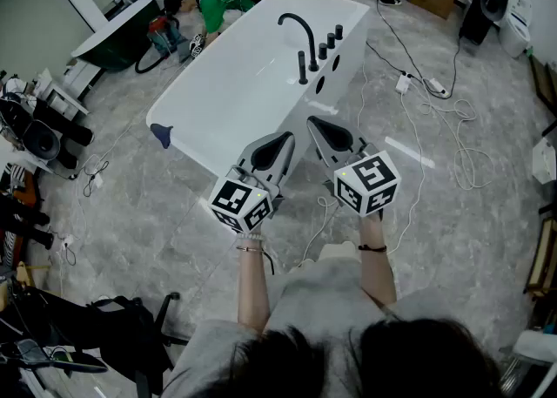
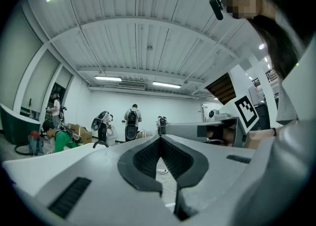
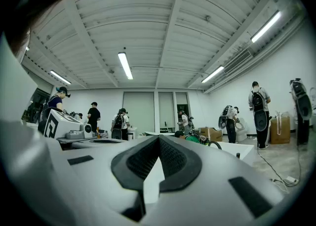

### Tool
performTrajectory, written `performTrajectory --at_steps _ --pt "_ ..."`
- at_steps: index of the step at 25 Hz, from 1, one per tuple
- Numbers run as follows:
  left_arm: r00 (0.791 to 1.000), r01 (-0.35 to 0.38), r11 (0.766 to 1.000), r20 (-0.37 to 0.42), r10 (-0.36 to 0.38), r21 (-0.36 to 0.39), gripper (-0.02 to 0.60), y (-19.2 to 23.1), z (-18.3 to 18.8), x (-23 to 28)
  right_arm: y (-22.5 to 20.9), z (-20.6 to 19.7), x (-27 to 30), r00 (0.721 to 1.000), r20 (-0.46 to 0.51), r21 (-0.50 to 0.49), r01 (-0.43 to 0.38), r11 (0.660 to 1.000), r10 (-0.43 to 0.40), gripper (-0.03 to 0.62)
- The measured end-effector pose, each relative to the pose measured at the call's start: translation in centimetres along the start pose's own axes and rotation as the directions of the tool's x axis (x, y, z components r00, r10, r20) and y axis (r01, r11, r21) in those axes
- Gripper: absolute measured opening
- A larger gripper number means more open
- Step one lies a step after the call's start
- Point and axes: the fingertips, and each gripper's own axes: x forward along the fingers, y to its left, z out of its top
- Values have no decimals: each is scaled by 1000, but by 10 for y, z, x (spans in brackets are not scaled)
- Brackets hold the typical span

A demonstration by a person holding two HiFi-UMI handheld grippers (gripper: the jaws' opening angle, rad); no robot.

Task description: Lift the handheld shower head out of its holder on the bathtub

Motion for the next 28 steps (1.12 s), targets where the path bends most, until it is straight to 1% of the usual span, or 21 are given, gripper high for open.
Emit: performTrajectory --at_steps 11,17,24,28 --pt "1000 24 1000 -1 -24 15 6 -4 2 23 -24 4 -7 1000 13 -2 23 1000 -23 -2" --pt "999 34 999 14 -34 19 6 -6 8 55 -56 16 -9 999 33 -11 27 1000 -27 -2" --pt "1000 -6 1000 26 6 3 6 1 16 95 -99 37 1 999 29 -27 -18 999 19 -2" --pt "998 -44 999 39 44 -9 6 5 16 116 -118 37 4 998 12 -29 -56 998 56 -2"
